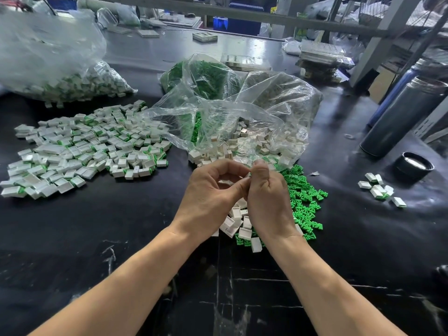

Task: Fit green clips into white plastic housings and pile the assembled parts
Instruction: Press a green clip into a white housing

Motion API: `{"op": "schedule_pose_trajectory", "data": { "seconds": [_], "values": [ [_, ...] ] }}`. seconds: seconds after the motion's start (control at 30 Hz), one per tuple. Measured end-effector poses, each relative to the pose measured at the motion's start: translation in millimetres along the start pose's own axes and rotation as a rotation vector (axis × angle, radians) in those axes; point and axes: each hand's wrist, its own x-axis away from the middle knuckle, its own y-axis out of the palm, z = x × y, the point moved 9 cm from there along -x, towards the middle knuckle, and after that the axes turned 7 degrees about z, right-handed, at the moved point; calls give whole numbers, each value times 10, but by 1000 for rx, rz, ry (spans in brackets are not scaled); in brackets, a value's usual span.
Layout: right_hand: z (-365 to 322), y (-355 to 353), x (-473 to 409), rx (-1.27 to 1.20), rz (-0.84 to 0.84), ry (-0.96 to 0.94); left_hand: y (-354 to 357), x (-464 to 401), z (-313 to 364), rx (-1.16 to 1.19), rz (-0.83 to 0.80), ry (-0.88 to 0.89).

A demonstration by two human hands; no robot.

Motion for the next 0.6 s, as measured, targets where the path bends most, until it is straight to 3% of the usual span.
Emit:
{"op": "schedule_pose_trajectory", "data": {
  "seconds": [0.6],
  "values": [
    [-1, -14, -27, 72, 56, -57, -31, 6, -12, 7, 31, -3]
  ]
}}
